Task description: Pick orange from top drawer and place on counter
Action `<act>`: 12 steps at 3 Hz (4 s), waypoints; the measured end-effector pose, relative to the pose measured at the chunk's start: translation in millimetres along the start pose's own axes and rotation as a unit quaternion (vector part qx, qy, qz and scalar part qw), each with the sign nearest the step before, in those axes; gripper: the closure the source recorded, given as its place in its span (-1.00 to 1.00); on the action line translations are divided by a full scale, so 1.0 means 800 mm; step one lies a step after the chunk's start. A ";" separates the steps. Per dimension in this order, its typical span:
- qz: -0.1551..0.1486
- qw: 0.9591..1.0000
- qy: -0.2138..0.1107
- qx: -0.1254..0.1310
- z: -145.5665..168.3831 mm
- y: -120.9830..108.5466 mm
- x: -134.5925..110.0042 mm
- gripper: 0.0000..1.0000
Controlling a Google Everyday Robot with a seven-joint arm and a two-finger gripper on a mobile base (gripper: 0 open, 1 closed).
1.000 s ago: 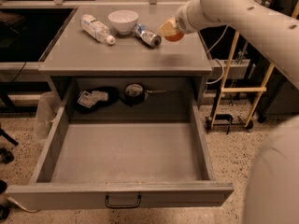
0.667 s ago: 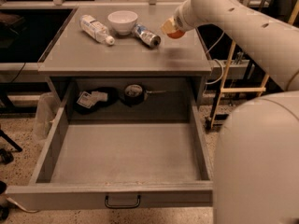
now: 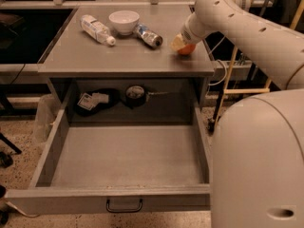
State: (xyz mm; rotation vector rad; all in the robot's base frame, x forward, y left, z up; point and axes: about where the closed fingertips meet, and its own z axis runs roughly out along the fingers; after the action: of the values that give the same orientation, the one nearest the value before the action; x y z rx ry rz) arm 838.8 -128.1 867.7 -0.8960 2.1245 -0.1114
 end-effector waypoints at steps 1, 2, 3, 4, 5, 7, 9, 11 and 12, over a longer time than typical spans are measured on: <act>-0.001 1.000 0.007 -0.005 0.002 0.004 0.005 0.62; -0.001 1.000 0.007 -0.005 0.002 0.004 0.005 0.16; -0.001 1.000 0.007 -0.005 0.002 0.004 0.005 -0.31; -0.001 1.000 0.007 -0.005 0.002 0.004 0.005 -0.77; -0.001 1.000 0.007 -0.005 0.002 0.004 0.005 -1.00; 0.005 0.996 0.000 -0.094 -0.064 -0.012 0.066 -1.00; 0.062 0.997 -0.032 -0.018 -0.243 -0.072 0.160 -1.00; 0.110 0.975 -0.089 0.170 -0.464 -0.071 0.188 -1.00; 0.116 0.972 -0.082 0.187 -0.471 -0.048 0.214 -1.00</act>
Offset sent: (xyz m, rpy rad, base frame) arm -0.0025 0.0004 -0.0046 -0.0050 0.0171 0.0027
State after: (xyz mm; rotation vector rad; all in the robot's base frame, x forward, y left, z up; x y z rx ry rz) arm 519.7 -345.9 1022.4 -0.4174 1.9486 -0.2955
